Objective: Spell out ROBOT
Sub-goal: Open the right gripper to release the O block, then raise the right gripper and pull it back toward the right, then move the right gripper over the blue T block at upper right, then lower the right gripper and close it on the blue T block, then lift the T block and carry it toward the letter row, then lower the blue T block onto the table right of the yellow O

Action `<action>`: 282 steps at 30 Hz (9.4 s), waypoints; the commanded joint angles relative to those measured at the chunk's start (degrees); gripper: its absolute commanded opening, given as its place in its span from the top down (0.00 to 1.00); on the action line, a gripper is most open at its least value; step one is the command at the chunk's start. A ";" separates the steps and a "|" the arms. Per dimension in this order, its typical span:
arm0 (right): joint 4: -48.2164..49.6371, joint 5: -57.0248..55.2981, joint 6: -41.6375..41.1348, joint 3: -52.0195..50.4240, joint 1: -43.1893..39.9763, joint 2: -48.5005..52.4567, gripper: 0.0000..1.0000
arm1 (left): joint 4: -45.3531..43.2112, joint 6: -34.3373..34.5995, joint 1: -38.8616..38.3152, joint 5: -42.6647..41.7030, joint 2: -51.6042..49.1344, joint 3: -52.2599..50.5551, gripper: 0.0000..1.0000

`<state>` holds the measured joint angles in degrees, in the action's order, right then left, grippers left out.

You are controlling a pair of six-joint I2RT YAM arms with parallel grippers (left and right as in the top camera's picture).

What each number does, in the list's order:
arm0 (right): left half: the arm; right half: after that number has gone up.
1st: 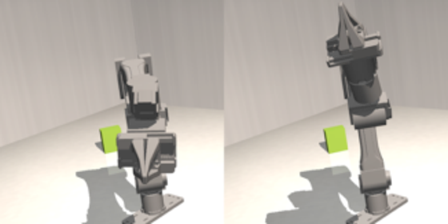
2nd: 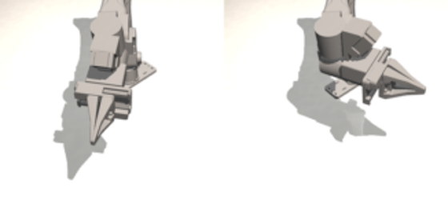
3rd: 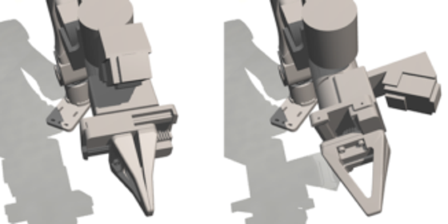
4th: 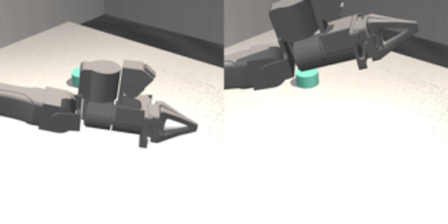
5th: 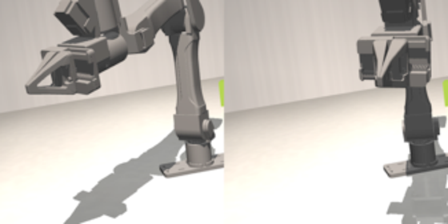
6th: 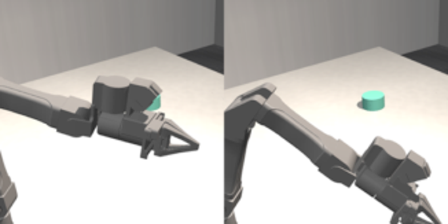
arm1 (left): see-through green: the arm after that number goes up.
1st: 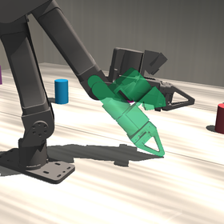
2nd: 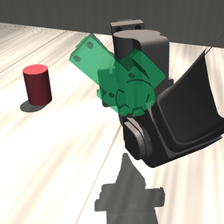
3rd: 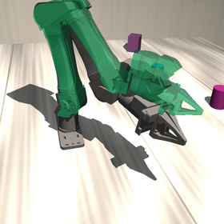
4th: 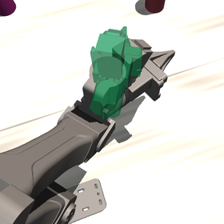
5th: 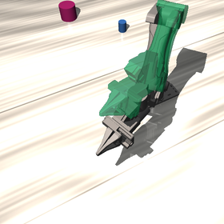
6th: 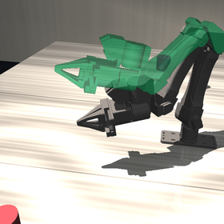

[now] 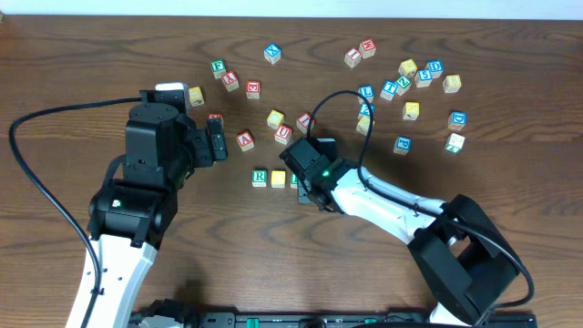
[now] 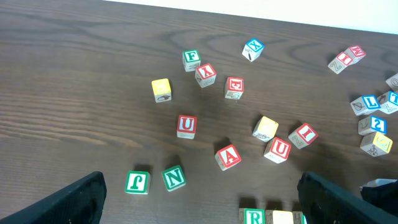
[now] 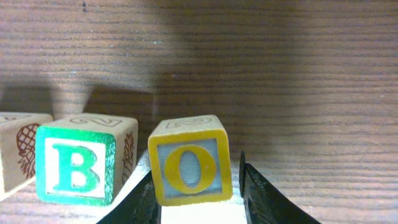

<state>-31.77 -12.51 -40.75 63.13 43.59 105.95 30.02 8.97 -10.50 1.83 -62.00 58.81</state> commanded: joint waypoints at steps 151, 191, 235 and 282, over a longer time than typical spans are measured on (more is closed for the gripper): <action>-9.49 -3.87 1.01 46.77 -32.24 31.04 0.53 | -0.04 -0.17 0.20 0.28 0.26 0.17 0.04; -7.78 -5.95 0.52 46.77 -30.84 33.29 0.69 | -0.04 -0.17 0.20 0.28 0.26 0.17 0.04; -24.63 -6.45 5.75 51.21 -27.98 18.93 0.99 | -0.04 -0.17 0.20 0.28 0.26 0.17 0.04; -1.18 -3.50 -3.98 -4.87 -3.78 -9.25 0.99 | -0.04 -0.17 0.20 0.28 0.26 0.17 0.04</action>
<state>-33.26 -14.98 -43.70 58.63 39.46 96.49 30.02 8.97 -10.50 1.83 -61.98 58.81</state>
